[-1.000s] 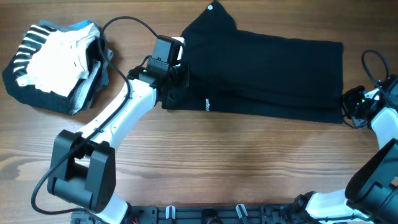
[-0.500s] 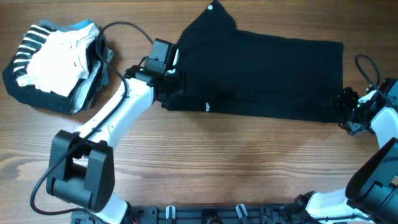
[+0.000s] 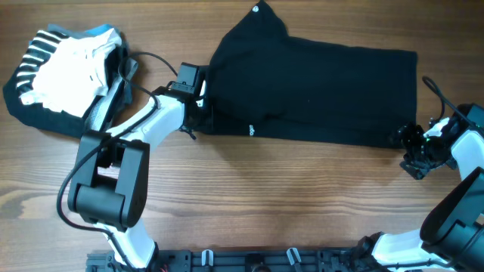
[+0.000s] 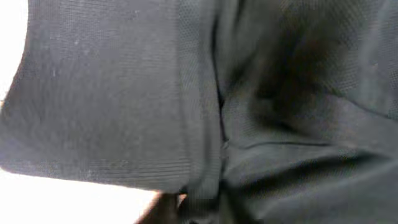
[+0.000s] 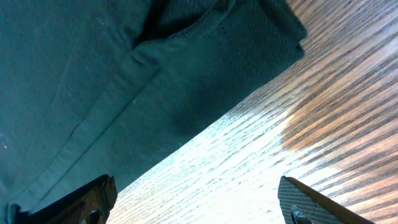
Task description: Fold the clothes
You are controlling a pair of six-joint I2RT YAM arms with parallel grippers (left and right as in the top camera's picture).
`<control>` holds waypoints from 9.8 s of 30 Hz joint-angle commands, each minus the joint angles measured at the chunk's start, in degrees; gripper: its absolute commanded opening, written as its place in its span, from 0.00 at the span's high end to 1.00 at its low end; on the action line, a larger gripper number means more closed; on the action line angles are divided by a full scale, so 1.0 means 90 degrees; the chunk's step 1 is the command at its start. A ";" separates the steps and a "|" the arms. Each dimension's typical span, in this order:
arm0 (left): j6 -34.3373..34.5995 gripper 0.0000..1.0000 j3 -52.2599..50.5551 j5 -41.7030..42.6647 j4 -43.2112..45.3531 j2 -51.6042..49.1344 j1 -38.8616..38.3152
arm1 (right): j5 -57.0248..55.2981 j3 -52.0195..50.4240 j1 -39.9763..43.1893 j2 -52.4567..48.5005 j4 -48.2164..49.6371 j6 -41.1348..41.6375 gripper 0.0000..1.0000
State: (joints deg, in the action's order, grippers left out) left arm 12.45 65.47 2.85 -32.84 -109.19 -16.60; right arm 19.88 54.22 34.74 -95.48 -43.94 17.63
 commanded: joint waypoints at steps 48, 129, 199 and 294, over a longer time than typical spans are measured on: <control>-0.0192 0.11 0.0466 -0.0537 -0.2074 0.2538 0.1292 | 0.1678 0.0080 -0.1115 -0.0486 0.1185 0.0005 0.96; -0.2021 0.96 0.0784 0.0675 0.1035 -0.0143 -0.0512 | 0.0886 0.0063 -0.1103 0.0855 0.0685 -0.0287 0.33; -0.1326 0.96 0.0301 0.1513 0.0583 -0.0233 0.0401 | 0.0886 0.0063 -0.1103 0.0855 0.0636 -0.0272 0.28; 0.0022 0.83 -0.0476 0.0627 -0.0775 0.0525 0.2514 | 0.0262 0.0440 -0.1195 0.0403 -0.0750 -0.0563 0.62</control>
State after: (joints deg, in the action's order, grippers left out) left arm 12.36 61.39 8.80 -40.01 -104.07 5.74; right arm 13.93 55.68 23.83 -95.35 -50.83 15.29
